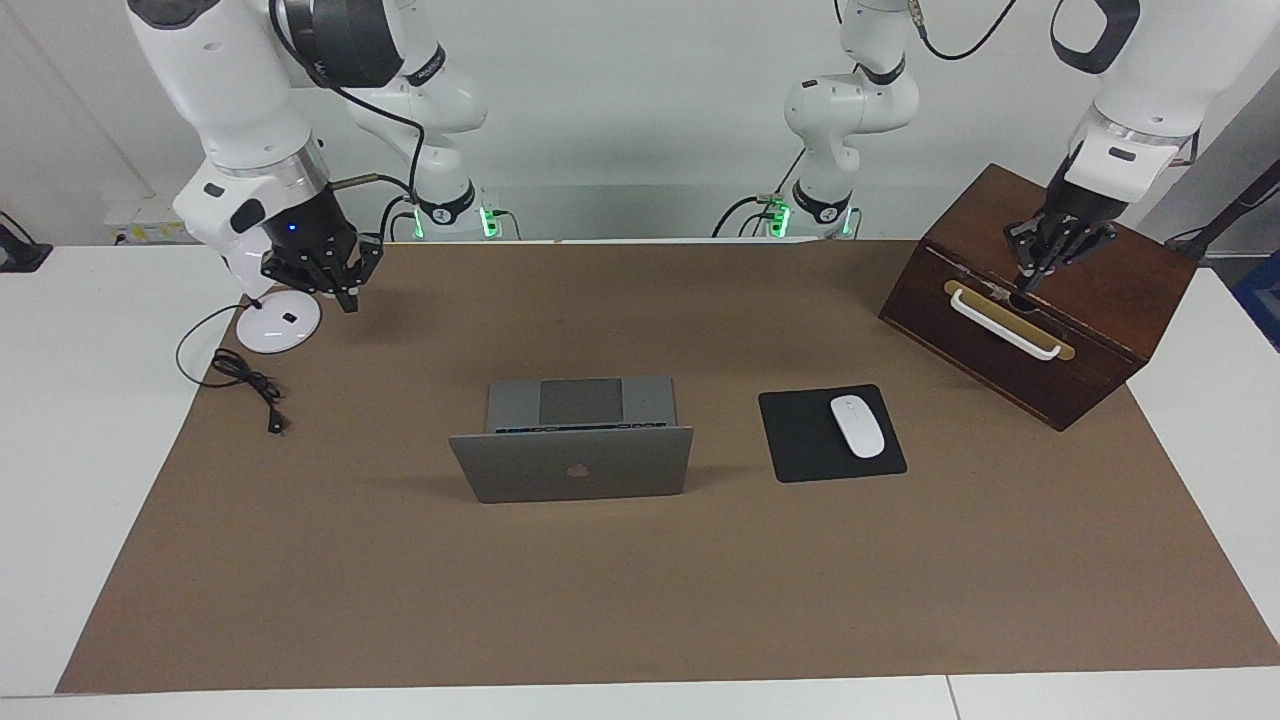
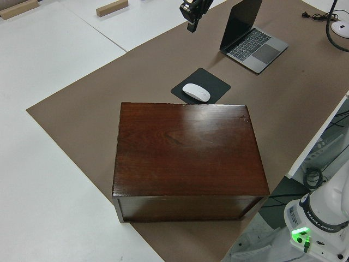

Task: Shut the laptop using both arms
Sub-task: 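Move the right gripper to the laptop lid while the left gripper approaches the base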

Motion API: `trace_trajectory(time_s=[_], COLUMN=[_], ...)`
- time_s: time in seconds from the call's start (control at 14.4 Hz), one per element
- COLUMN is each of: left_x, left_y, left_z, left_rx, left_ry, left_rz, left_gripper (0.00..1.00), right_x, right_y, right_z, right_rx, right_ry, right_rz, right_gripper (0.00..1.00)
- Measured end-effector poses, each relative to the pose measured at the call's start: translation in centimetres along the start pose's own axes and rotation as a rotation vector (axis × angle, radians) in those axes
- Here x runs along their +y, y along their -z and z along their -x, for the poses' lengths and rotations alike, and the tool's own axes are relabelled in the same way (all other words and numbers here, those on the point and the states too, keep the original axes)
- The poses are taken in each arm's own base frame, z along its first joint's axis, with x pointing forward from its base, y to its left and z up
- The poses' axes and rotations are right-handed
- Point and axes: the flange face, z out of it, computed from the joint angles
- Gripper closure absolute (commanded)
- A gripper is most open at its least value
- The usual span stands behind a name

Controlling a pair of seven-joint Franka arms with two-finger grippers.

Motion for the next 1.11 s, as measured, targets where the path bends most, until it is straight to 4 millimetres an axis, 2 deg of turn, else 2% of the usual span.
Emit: trace_trajectory(time_s=[0.14,0.35,0.49,0.62,0.83,1.11], left_x=[2.6,6.7,9.4,11.7,14.1,17.9], left_y=[-0.3,-3.2,-6.0,-8.3,-9.9,-11.5], left_z=[0.0,1.0,3.2,6.2,9.6,12.4], left_rx=[0.014,0.054,0.101,0.137,0.181,0.259], left_ry=[-0.043,-0.092,-0.112,-0.141,-0.184,-0.261], left_rz=[0.018,0.075,0.124,0.149,0.171,0.201], left_gripper=[1.0,1.0,1.0,1.0,1.0,1.0], right_x=[-1.2,-1.4,-1.3,-1.0,-1.3,-2.4], right_y=[-1.0,-2.6,-3.6,-4.6,-6.3,-7.2], right_z=[-1.5,-3.3,-4.4,-5.7,-7.6,-9.7], right_rx=[0.007,0.018,0.023,0.028,0.042,0.072], right_ry=[0.025,0.033,0.025,0.023,0.028,0.035], right_rz=[-0.004,-0.008,-0.03,-0.038,-0.044,-0.047], right_gripper=[1.0,1.0,1.0,1.0,1.0,1.0])
